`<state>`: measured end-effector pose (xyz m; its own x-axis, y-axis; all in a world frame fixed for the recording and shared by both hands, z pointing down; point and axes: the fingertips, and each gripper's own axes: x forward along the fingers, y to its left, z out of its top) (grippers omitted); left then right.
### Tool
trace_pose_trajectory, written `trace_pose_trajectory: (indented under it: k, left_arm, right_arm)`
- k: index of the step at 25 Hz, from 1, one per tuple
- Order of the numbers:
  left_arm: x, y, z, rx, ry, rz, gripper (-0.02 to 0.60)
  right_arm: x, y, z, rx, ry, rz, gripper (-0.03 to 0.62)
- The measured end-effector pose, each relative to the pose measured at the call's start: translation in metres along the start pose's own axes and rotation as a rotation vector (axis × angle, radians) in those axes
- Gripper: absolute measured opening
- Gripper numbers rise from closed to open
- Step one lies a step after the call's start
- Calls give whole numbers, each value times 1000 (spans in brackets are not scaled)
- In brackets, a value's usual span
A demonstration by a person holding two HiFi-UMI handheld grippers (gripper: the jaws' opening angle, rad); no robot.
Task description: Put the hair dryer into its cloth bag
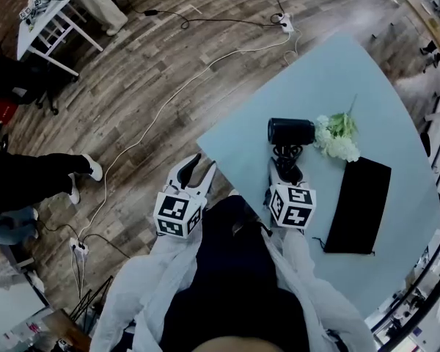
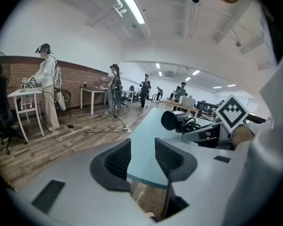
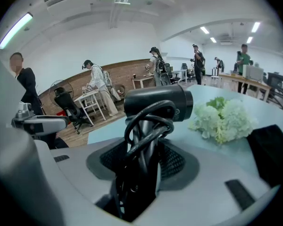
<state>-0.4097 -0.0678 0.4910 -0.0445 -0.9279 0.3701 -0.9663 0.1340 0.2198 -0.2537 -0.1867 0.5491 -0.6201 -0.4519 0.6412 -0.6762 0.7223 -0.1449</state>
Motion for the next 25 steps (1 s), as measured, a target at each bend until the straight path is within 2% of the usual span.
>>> trace_pose_trajectory:
  k: [8,13,19,25]
  left_arm:
    - [29,-47,13,68,-4,-153,173]
    - [41,-94,19,106,2,-252,173]
    - [46,-166,15,151,11,-353,173]
    - [45,-240,-1,175,33,-420,173]
  right_arm:
    - [-50,-28,9,56,-75,-68,209]
    - [-94,-59,4,110,-116,-137,209]
    - [-153,-106,-24,174,-140,-222,209]
    - [-217,-155,-59,218,-149,-293,209]
